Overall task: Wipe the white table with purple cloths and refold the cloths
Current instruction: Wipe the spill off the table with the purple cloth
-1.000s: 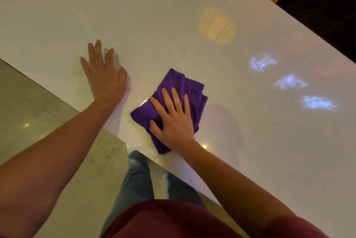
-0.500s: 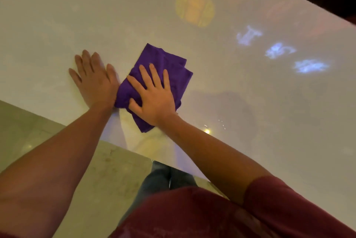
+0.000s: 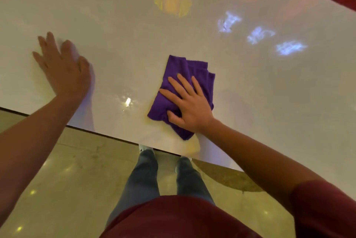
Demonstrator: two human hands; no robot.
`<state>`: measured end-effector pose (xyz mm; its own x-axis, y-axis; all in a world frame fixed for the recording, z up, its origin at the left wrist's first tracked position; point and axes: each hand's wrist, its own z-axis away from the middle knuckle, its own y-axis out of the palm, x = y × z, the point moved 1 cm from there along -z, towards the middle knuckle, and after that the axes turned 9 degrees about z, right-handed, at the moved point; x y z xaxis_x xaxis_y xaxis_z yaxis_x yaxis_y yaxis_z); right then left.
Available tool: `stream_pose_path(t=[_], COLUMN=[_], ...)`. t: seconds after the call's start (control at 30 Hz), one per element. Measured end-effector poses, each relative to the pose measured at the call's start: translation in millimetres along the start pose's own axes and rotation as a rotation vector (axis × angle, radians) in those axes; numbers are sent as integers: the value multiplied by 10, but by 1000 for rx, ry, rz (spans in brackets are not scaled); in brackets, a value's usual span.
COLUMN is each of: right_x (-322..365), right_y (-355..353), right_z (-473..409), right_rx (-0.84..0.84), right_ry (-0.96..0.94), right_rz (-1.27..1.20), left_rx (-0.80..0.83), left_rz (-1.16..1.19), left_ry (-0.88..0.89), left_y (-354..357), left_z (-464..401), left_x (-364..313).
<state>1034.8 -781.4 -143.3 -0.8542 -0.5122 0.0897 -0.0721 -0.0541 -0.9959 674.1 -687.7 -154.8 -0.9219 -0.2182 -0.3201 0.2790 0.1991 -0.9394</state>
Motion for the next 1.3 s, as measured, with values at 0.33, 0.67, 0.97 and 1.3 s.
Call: stream_pose_path(t=[0.33,0.67,0.97,1.3], right_x=[-256,-1388,-2341,-1038], right_y=[-47,-144,-195,-52], right_z=[137,1728,2180,2834], right_rx=[-41,-75,-43,-61], right_ry=[302,342,787,929], right_rz=[-34,-5,49,19], left_rx=[168,202,153,156], left_rz=[210,43,35,57], left_ry=[98,124,124,129], left_y=[262,663,701,695], left_z=[816,1091,1111,1119], left_x=[-2009,-2672,-2699,-2721])
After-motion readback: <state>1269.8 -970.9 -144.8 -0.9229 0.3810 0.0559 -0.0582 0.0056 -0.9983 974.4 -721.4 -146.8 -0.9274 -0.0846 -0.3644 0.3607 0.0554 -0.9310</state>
